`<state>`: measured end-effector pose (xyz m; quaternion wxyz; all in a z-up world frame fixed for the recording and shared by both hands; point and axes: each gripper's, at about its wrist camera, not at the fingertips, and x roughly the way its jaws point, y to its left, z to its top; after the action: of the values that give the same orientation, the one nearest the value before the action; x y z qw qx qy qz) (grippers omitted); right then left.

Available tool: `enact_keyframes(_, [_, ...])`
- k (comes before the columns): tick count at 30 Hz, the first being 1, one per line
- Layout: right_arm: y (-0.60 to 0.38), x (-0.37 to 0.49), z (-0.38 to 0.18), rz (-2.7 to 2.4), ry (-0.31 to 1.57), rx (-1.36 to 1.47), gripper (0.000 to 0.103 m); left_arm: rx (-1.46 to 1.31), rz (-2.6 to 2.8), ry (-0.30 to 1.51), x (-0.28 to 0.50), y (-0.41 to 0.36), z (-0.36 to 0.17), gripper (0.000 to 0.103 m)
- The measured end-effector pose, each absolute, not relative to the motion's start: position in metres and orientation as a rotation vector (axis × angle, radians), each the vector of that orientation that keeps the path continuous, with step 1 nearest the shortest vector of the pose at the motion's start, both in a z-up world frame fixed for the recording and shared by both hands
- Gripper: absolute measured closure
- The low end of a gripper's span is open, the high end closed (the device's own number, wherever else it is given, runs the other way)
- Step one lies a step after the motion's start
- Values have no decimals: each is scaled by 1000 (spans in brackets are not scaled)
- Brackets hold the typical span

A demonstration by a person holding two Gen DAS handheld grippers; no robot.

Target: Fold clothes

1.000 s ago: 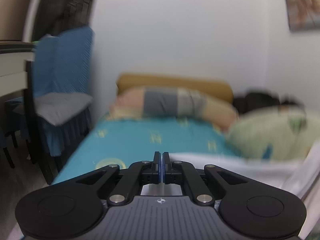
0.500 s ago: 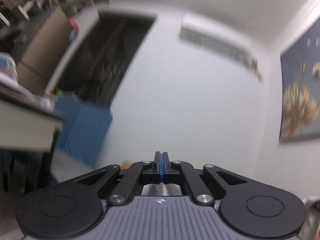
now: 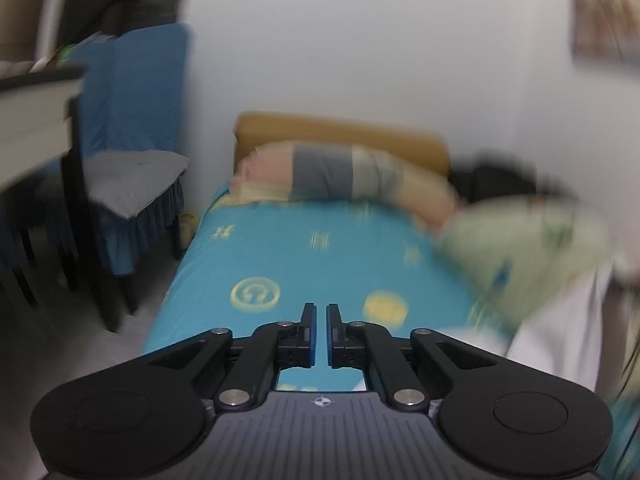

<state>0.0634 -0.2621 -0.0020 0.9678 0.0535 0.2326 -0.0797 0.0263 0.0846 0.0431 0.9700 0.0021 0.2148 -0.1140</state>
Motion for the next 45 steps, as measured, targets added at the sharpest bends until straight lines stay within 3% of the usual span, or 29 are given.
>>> enact_keyframes(2, [-267, 77, -16, -198, 548, 121, 95, 110, -260, 489, 28, 67, 34, 74])
enact_keyframes(3, [-270, 80, -22, -196, 592, 130, 94, 120, -285, 479, 24, 61, 34, 69])
enact_keyframes(5, [-274, 80, -33, -189, 666, 150, 83, 122, -309, 477, 17, 46, 27, 54])
enact_keyframes(7, [-273, 65, -34, -161, 690, 185, 35, 123, -310, 489, 12, 46, 30, 42])
enact_keyframes(9, [-271, 48, -29, -148, 678, 212, 20, 130, -296, 497, 15, 44, 27, 33])
enact_keyframes(11, [-265, 31, -15, -158, 617, 194, 20, 127, -262, 506, 23, 48, 25, 20])
enact_keyframes(16, [-244, -5, 23, -304, 342, 68, 20, 73, -212, 507, 32, 71, 34, 17])
enact_keyframes(18, [-230, -9, 26, -215, 331, 78, 18, 48, -193, 494, 32, 82, 40, 14])
enact_keyframes(22, [-184, -7, 10, 108, 459, 154, 20, 5, -138, 480, 37, 103, 46, 11])
enact_keyframes(32, [-16, -7, -117, 593, 944, 79, 28, 1, -97, 506, 48, 134, 41, 8])
enact_keyframes(35, [-3, -4, -127, 572, 948, 33, 58, 3, -107, 534, 56, 136, 34, 8])
enact_keyframes(36, [-4, -4, -127, 565, 935, 24, 80, 7, -111, 542, 57, 137, 32, 8])
enact_keyframes(37, [-6, -3, -125, 559, 924, 29, 87, 11, -115, 551, 59, 138, 30, 8])
enact_keyframes(45, [-89, 3, -50, 401, 665, 271, 88, 28, -318, 562, 45, 121, 24, 8])
